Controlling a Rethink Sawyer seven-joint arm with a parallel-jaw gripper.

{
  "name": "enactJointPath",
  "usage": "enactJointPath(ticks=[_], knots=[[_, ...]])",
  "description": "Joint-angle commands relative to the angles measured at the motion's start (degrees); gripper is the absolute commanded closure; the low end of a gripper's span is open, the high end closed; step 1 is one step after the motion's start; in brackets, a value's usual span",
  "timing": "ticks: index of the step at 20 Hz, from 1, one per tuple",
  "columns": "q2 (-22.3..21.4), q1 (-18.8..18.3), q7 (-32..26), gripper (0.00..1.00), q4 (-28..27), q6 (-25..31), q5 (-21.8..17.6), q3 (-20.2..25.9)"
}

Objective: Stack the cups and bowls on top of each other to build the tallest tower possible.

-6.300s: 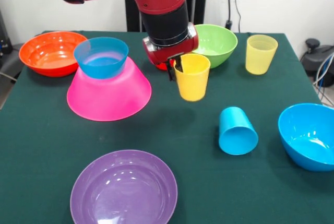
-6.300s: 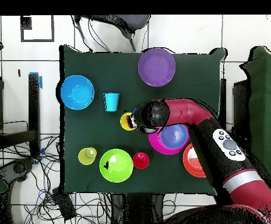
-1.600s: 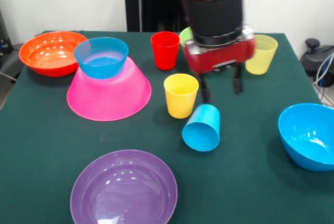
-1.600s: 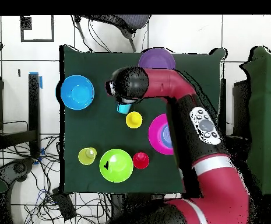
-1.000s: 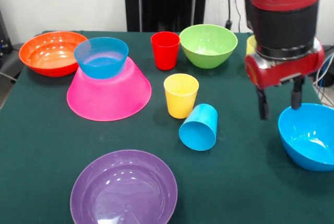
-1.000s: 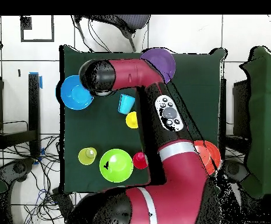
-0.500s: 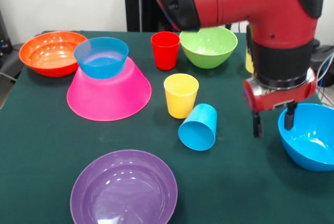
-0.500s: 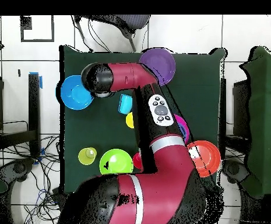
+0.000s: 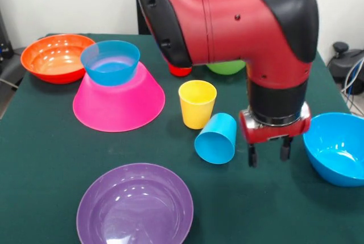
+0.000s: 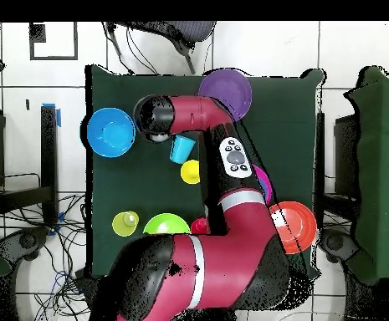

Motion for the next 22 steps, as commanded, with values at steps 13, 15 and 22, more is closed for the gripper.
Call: enactJointPath(ticks=[13, 15, 22], knots=[[-3.3, 5.2, 11.2, 0.0, -7.3, 7.5, 8.0, -2.2], [-3.8, 5.5, 10.9, 0.0, -6.9, 7.5, 8.8, -2.4], [0.2, 6.1, 9.0, 0.0, -8.7, 9.7, 10.5, -3.3]])
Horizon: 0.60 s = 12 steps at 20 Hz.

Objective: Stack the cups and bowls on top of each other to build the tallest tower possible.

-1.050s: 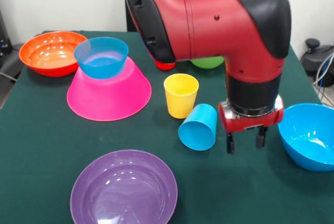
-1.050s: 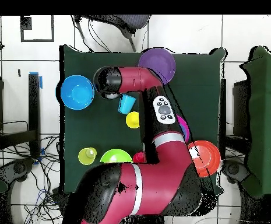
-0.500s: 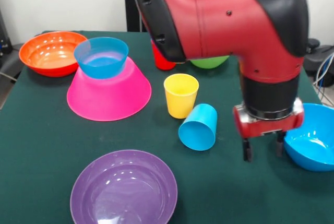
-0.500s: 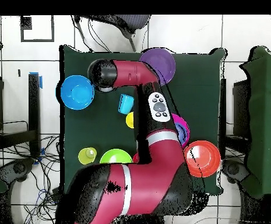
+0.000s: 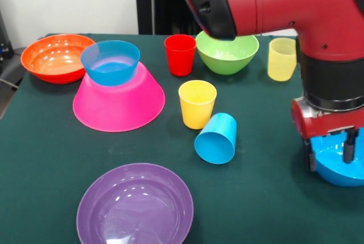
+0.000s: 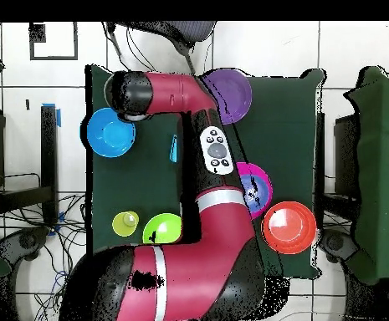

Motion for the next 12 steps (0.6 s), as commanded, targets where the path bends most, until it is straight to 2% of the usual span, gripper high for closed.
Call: enactJointPath(ticks=[1, 5, 6, 12], knots=[[5.6, 1.2, 8.4, 0.0, -5.5, 11.1, 1.0, -1.9], [13.2, 2.8, 8.2, 0.0, -16.0, 22.6, 0.5, -3.2], [14.4, 3.0, 8.3, 0.0, -17.7, 24.0, 0.4, -3.2], [16.6, 3.3, 8.0, 0.0, -20.2, 23.2, 0.3, -2.9]])
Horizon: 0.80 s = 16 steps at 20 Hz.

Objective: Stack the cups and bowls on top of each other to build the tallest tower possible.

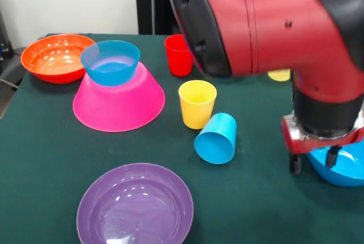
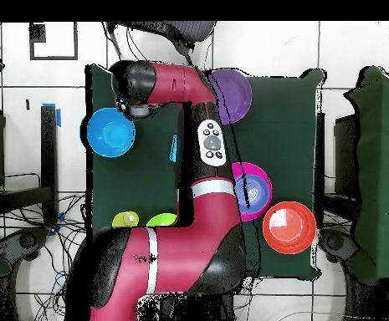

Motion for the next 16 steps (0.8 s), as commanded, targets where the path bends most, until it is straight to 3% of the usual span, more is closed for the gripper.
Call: enactJointPath(ticks=[1, 16], knots=[[6.3, 0.9, 7.8, 0.0, -5.3, 6.3, -0.8, -0.3], [4.8, 1.6, 9.1, 0.0, -5.2, 10.6, 1.4, -0.3]])
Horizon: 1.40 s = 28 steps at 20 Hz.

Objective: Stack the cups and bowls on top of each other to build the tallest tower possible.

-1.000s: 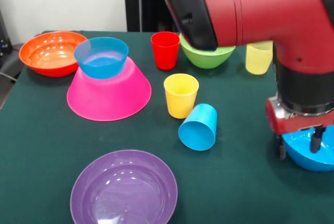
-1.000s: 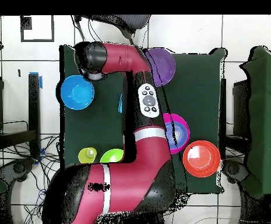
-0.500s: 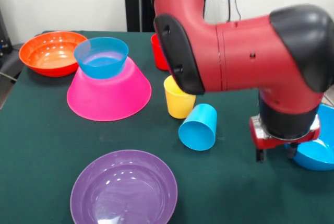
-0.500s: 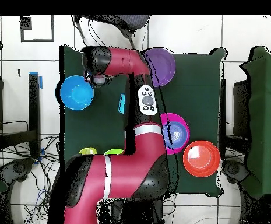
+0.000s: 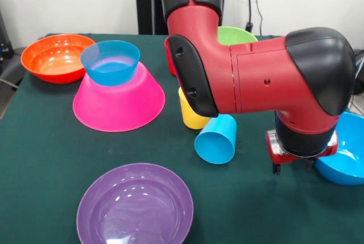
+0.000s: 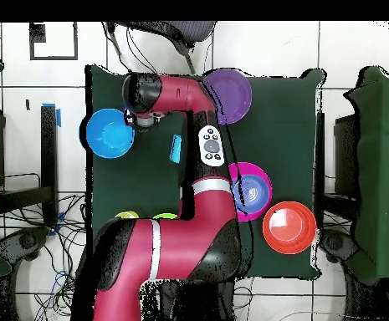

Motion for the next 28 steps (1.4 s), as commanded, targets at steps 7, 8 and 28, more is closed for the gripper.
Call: enactJointPath(ticks=[7, 8, 28], knots=[[-3.9, 1.8, 9.6, 0.0, -0.4, 7.4, 2.0, 0.3], [-4.3, 1.7, 9.6, 0.0, -0.1, 7.7, 2.2, 0.4], [-6.9, 2.8, 9.4, 0.0, 2.1, 6.6, 3.7, -1.8]])
